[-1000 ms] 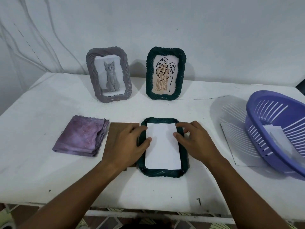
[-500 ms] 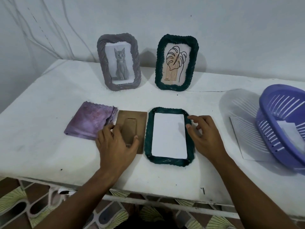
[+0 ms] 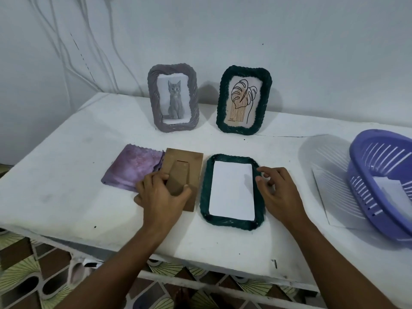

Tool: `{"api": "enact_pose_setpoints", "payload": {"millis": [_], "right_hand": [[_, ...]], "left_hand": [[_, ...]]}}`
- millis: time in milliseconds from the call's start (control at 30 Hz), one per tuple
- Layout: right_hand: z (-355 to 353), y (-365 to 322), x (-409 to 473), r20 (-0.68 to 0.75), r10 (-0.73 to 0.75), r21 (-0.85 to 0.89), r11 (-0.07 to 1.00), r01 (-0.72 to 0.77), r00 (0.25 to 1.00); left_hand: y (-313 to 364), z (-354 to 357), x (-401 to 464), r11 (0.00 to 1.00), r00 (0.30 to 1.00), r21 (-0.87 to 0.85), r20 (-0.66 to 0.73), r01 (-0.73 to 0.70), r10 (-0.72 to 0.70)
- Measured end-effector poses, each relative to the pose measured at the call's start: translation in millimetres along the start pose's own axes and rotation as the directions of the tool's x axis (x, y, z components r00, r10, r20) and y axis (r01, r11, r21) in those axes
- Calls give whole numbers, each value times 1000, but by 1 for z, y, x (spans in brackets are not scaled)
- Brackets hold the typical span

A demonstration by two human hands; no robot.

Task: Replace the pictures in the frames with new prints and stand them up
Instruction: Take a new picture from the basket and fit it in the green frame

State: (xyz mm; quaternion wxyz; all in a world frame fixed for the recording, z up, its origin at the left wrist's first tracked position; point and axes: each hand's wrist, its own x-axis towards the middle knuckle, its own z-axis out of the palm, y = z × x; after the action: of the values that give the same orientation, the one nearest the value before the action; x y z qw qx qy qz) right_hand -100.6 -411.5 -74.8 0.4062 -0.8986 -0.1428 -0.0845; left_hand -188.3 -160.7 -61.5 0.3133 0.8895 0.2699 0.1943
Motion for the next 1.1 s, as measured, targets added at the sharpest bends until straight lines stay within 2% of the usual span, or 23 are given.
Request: {"api": "enact_pose_setpoints", "payload": {"millis": [133,267,500,833,1100], "right_hand": [[-2,0,1,1,7,25,1000,-7,1000],[-3,2,2,-9,11,51,999,-10,1000],[-4,5,4,-4,14,45,999,-14,1000],[-4,5,3,13,4,39,999,-4,1000],[-5,5,3,13,-3,24,1000,3,1000]], "left_hand": [[16,-12,5,994,1000,-109,-14,-21,20],[48,-12,-8,985,998,-172,60,11,-1],[90,26,-53,991,983,-129,185,33,-8],[94,54,-61,999,989,-14,139,43,-41],[93,60,-63,999,992,-10,125,37,-35]]}}
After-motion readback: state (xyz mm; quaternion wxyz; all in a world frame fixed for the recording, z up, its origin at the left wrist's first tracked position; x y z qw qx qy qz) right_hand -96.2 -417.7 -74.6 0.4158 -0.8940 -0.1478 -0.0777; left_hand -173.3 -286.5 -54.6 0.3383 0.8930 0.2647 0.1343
